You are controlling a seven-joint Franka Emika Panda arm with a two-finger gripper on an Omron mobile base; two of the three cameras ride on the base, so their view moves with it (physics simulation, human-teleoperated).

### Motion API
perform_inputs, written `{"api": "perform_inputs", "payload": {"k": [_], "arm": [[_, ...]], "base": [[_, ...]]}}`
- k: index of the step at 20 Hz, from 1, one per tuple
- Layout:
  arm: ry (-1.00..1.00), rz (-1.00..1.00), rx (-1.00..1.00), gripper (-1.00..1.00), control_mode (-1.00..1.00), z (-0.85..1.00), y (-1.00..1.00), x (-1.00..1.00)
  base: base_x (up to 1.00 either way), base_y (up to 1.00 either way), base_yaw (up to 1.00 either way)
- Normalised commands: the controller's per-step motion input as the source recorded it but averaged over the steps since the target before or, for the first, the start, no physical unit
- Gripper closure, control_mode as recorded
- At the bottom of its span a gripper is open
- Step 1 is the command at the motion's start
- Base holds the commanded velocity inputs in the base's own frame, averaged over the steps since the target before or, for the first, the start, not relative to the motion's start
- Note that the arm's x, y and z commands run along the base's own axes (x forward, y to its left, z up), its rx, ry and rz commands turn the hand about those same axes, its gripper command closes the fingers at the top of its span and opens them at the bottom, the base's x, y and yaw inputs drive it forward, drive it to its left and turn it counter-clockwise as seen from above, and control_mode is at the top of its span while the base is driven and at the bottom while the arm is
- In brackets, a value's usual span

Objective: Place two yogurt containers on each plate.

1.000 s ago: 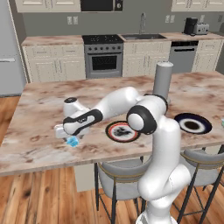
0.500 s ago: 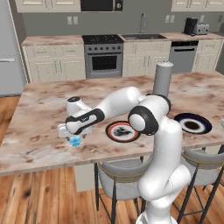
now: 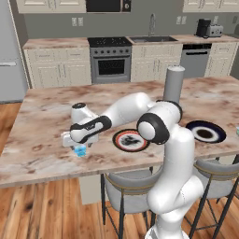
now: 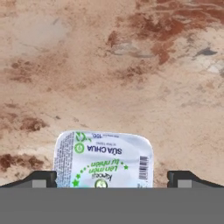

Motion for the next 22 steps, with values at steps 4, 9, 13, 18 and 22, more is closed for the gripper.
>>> {"api": "perform_inputs", "payload": {"k": [4, 9, 13, 18, 22], "arm": [[0.0, 0.0, 0.0, -1.0, -1.0, 0.07, 0.0, 0.0], [0.0, 0.0, 0.0, -1.0, -1.0, 0.05, 0.0, 0.0], [0.0, 0.0, 0.0, -1.0, -1.0, -0.04, 0.0, 0.0], [0.0, 0.0, 0.0, -1.0, -1.0, -0.12, 0.0, 0.0], [0.0, 0.0, 0.0, -1.0, -1.0, -0.11, 0.0, 0.0]], "base": [[0.0, 0.0, 0.0], [0.0, 0.0, 0.0], [0.0, 0.0, 0.0], [0.0, 0.0, 0.0], [0.0, 0.0, 0.0]]}}
